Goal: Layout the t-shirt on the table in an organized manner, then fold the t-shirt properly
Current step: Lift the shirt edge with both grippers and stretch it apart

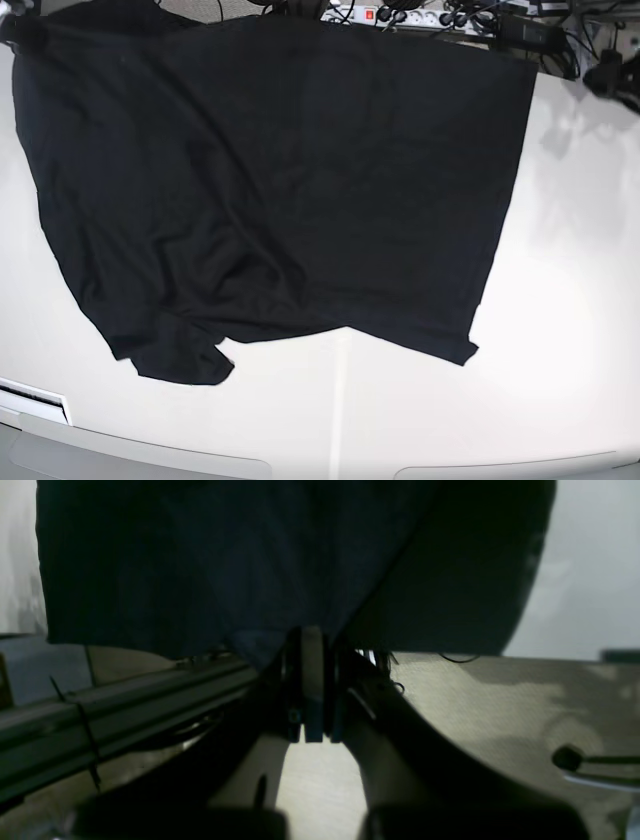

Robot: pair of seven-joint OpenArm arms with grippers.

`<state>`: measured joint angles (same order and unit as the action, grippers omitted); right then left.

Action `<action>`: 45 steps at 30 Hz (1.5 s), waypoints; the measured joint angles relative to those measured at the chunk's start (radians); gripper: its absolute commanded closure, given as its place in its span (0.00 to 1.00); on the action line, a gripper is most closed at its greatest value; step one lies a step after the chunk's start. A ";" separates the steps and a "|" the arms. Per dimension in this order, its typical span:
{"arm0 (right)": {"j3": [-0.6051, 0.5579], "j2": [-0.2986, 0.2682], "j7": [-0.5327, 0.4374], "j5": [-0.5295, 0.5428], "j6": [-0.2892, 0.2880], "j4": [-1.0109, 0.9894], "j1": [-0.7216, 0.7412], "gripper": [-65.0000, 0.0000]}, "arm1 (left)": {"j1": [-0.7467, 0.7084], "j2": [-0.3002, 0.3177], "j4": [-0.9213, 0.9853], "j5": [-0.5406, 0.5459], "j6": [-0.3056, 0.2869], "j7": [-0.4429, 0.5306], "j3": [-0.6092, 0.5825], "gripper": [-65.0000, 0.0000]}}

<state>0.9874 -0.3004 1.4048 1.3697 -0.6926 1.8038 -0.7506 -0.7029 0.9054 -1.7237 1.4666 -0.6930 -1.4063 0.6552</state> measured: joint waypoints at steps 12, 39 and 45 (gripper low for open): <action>-0.009 0.036 0.002 -0.003 0.000 0.000 0.013 1.00 | 0.015 -0.118 0.003 -0.009 0.000 0.003 0.001 1.00; -0.009 0.035 0.002 0.030 0.000 0.000 0.014 1.00 | 0.370 -0.299 0.569 -0.253 0.002 0.113 -0.090 0.45; -0.008 0.035 0.002 0.045 0.000 0.000 0.014 1.00 | 0.371 -0.302 0.569 -0.265 0.003 0.155 -0.190 0.45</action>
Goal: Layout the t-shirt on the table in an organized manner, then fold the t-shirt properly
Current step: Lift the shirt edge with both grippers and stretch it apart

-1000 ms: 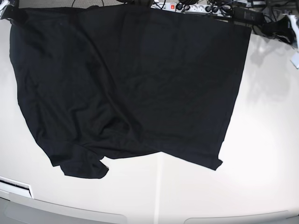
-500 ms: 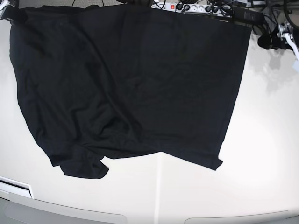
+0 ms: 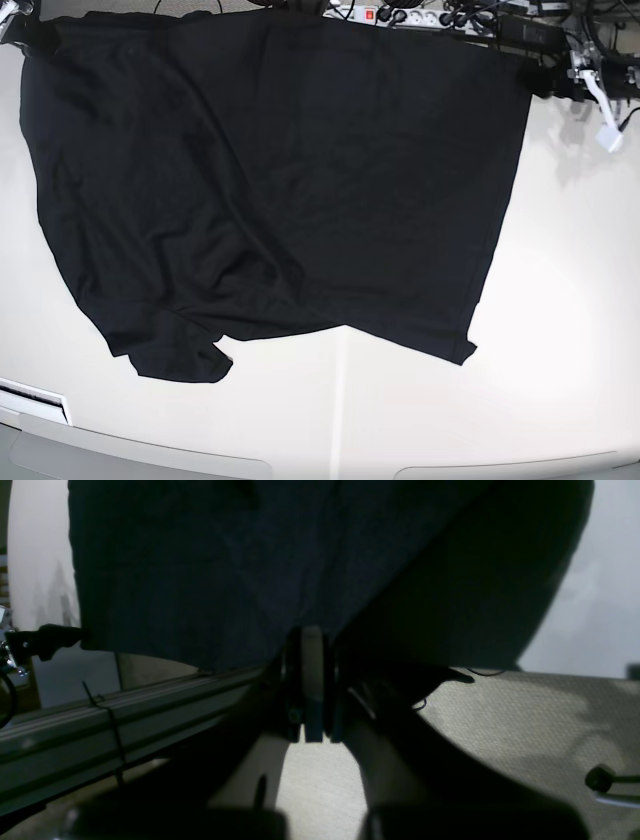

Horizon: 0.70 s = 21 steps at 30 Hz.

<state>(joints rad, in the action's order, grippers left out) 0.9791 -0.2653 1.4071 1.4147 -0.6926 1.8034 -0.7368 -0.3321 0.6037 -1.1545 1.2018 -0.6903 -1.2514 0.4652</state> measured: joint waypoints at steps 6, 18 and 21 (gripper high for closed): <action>0.000 0.000 0.000 0.000 0.000 0.000 0.000 1.00 | 0.028 -0.026 -0.002 -0.070 -0.006 0.048 -0.016 0.45; 0.000 0.000 0.000 0.000 0.000 0.000 0.000 1.00 | 0.041 -0.058 -0.004 -0.024 -0.002 -0.031 -0.095 0.59; 0.000 0.000 0.000 0.000 0.000 0.000 0.000 1.00 | 0.041 -0.059 -0.004 -0.041 -0.001 -0.036 -0.136 0.89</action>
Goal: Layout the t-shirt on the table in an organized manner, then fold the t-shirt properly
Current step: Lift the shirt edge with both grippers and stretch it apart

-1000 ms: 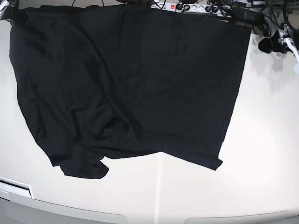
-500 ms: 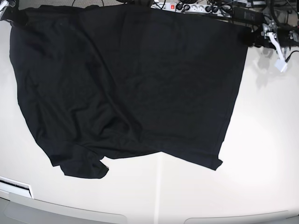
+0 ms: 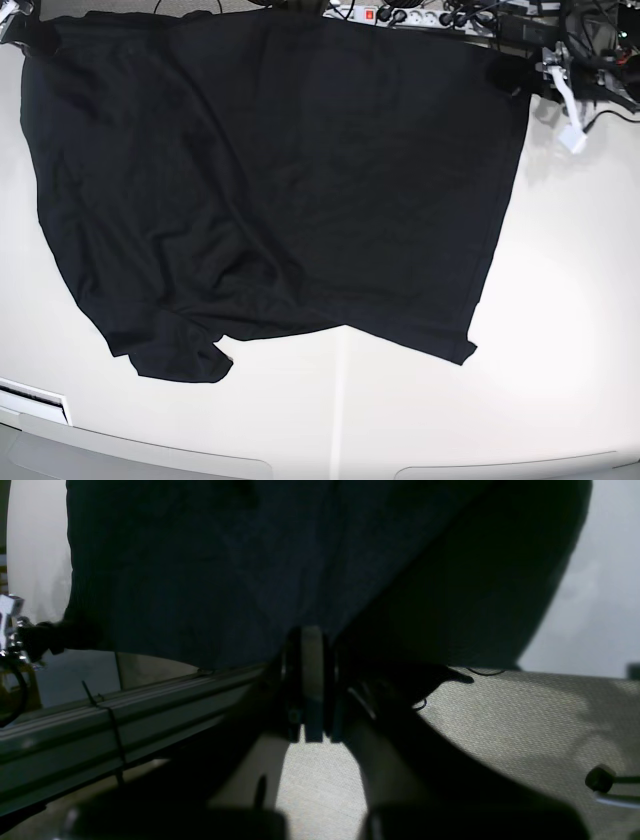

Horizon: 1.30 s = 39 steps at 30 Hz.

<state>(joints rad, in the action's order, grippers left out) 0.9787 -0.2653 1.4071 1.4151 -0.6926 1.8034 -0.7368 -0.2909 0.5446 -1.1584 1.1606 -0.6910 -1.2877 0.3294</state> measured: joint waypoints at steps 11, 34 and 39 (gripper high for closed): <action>0.000 0.000 0.000 0.037 0.000 0.000 0.000 1.00 | -0.013 0.066 -0.109 0.246 0.000 -0.110 -0.008 1.00; 0.000 -0.008 -0.040 -0.308 0.000 0.002 -0.001 1.00 | -0.291 0.201 -0.644 0.301 -0.002 -0.115 0.085 1.00; 0.000 -0.009 -0.114 -0.418 0.002 0.002 -0.003 1.00 | -0.314 0.202 -0.659 0.299 -0.002 -0.119 0.153 1.00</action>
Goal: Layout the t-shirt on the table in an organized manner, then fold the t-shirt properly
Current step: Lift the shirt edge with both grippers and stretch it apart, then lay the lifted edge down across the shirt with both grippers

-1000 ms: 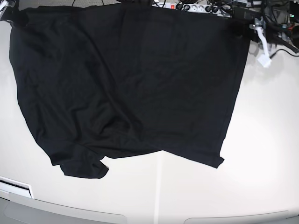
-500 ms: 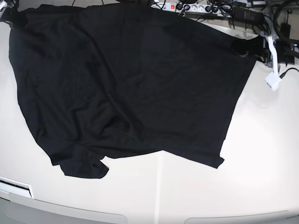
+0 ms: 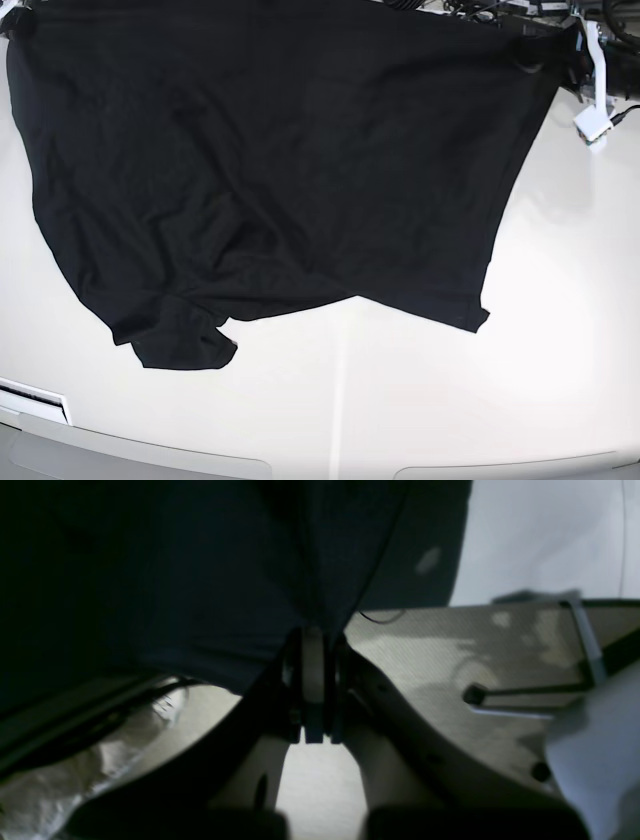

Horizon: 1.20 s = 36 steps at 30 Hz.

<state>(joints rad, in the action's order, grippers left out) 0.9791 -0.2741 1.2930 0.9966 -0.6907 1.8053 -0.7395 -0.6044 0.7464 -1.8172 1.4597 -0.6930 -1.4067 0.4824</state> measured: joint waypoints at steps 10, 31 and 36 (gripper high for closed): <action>0.000 -0.005 0.044 0.051 -0.002 0.000 -0.022 1.00 | -0.008 -0.001 0.000 0.007 0.000 0.003 0.063 1.00; 0.000 -0.005 -0.010 0.092 -0.003 0.000 0.130 1.00 | 0.118 -0.016 0.005 -0.209 0.000 0.165 0.063 1.00; -0.001 -0.005 -0.041 0.093 -0.003 0.000 0.188 1.00 | 0.181 -0.074 0.055 -0.310 0.000 0.249 0.057 1.00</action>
<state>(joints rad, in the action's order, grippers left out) 0.9779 -0.2790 1.2518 1.0897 -0.6933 1.8053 -0.5510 -0.4232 0.6727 -1.7626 1.1500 -0.6933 -1.1576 0.5396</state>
